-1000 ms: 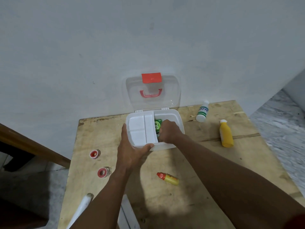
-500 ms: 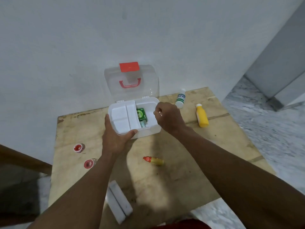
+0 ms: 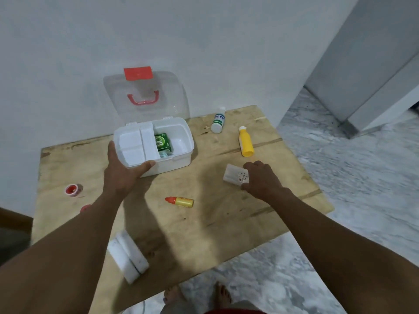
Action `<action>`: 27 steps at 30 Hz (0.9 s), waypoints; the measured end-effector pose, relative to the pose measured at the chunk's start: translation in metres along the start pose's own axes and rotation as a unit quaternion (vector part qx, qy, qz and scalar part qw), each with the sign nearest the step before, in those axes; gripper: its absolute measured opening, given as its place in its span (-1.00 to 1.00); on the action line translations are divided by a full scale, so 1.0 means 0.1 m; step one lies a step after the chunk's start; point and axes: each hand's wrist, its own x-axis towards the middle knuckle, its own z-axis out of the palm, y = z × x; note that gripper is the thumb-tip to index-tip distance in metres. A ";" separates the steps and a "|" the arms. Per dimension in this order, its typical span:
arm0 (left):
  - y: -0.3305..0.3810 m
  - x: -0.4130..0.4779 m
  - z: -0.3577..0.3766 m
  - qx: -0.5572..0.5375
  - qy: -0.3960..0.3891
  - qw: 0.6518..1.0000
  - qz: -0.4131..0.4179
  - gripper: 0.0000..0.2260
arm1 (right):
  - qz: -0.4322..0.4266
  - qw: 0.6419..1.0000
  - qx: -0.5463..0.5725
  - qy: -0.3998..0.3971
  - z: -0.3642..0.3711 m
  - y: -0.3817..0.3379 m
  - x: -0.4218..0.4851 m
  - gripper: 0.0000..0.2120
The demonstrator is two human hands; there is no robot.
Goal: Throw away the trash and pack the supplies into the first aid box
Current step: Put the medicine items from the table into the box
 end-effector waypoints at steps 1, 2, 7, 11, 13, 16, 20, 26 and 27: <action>0.00 0.00 0.00 0.001 0.001 1.000 -0.003 -0.05 | 0.002 1.000 -0.001 -0.005 0.02 0.06 -0.01 -0.42; 0.00 0.00 0.01 0.001 0.002 1.000 -0.004 -0.06 | 0.003 1.000 -0.005 -0.014 0.04 0.11 -0.02 -0.39; 0.00 0.02 0.01 0.007 -0.005 1.000 0.005 -0.09 | -0.004 0.999 -0.023 -0.038 0.14 0.28 0.02 -0.36; -0.02 0.03 0.00 0.011 -0.008 1.000 0.015 -0.12 | -0.011 0.999 -0.019 -0.028 0.18 0.28 0.06 -0.52; -0.02 0.03 0.00 0.007 -0.011 1.000 0.017 -0.11 | 0.007 1.000 0.012 -0.022 0.19 0.28 0.08 -0.53; -0.02 0.05 -0.01 -0.001 -0.009 1.000 0.019 -0.11 | 0.016 0.999 0.047 -0.011 0.13 0.24 0.09 -0.52; 0.01 0.02 -0.02 -0.004 -0.009 1.000 0.014 -0.09 | 0.007 0.996 0.090 0.027 -0.09 0.09 0.13 -0.45; 0.08 -0.05 0.00 -0.044 0.010 0.999 0.010 -0.12 | -0.055 0.985 0.121 0.112 -0.62 -0.34 0.28 -0.40; 0.10 -0.07 0.00 -0.050 0.010 0.999 0.015 -0.13 | -0.064 0.985 0.117 0.109 -0.70 -0.44 0.30 -0.40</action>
